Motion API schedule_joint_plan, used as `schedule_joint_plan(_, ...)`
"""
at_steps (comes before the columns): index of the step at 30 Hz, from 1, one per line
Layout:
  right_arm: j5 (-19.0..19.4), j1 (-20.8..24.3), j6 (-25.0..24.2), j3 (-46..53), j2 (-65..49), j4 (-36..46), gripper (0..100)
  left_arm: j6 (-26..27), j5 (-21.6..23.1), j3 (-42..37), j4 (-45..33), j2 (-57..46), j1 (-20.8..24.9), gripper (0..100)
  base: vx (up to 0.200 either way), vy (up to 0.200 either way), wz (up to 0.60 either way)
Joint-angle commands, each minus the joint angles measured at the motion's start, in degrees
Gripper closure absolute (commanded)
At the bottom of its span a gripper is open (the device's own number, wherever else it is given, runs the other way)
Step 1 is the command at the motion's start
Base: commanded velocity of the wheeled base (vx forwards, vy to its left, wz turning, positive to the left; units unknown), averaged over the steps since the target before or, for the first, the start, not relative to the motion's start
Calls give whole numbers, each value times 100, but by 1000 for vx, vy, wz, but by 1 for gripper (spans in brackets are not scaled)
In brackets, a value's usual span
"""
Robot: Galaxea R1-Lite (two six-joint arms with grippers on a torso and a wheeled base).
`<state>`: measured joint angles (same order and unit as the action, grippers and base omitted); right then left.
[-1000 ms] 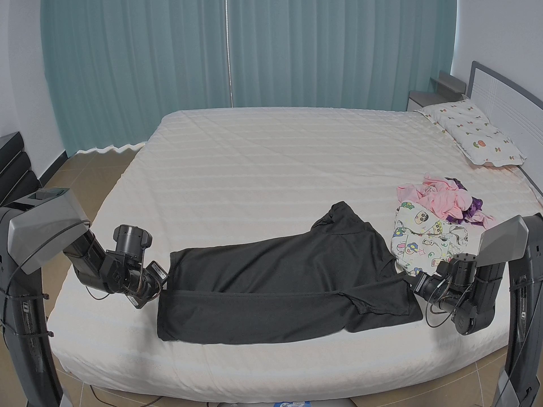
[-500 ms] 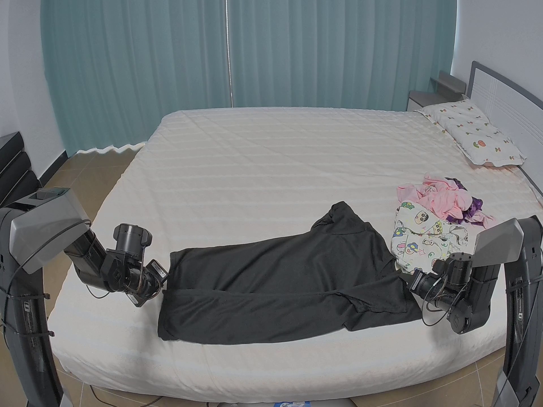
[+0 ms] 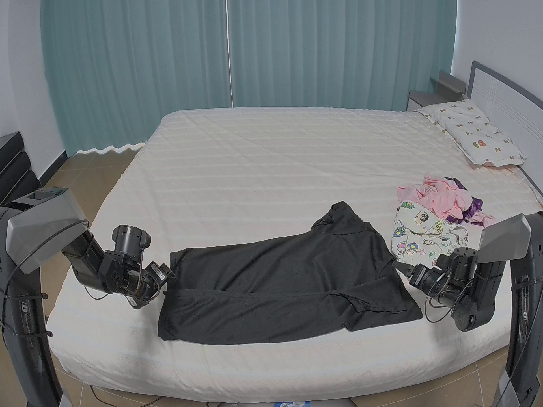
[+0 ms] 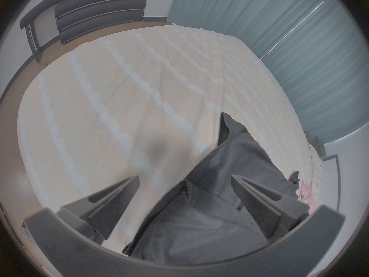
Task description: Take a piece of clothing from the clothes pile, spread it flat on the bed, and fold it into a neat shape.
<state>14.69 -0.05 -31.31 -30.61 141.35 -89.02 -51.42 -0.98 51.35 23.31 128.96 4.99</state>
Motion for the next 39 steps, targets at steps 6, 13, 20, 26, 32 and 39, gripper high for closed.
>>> schedule_joint_plan(6, -221, 58, -631, 1699, -1136, -81, 0, 220, 686, -890, 16, -750, 205, 0, 0, 0, 0)
schedule_joint_plan(13, -221, 66, -1510, 1857, -1101, -81, 0, 308, 695, -1716, 675, -715, 222, 0, 0, 0, 0)
schedule_joint_plan(20, -256, 356, -1554, 2042, -969, -81, 0, 282, 651, -1971, 1246, -697, 389, 0, -86, 0, 0)
schedule_joint_plan(26, -256, 365, -1563, 2042, -934, -81, 0, 264, 590, -1979, 1281, -609, 424, 0, -200, 0, 0)
schedule_joint_plan(32, -291, 356, -1563, 2015, -872, -81, 0, 246, 212, -1892, 1308, -416, 539, 0, 0, 0, 0)
schedule_joint_plan(39, -423, 374, -1563, 1954, -767, -81, 0, 255, -395, -1672, 1492, -38, 855, 0, 0, 0, 0)
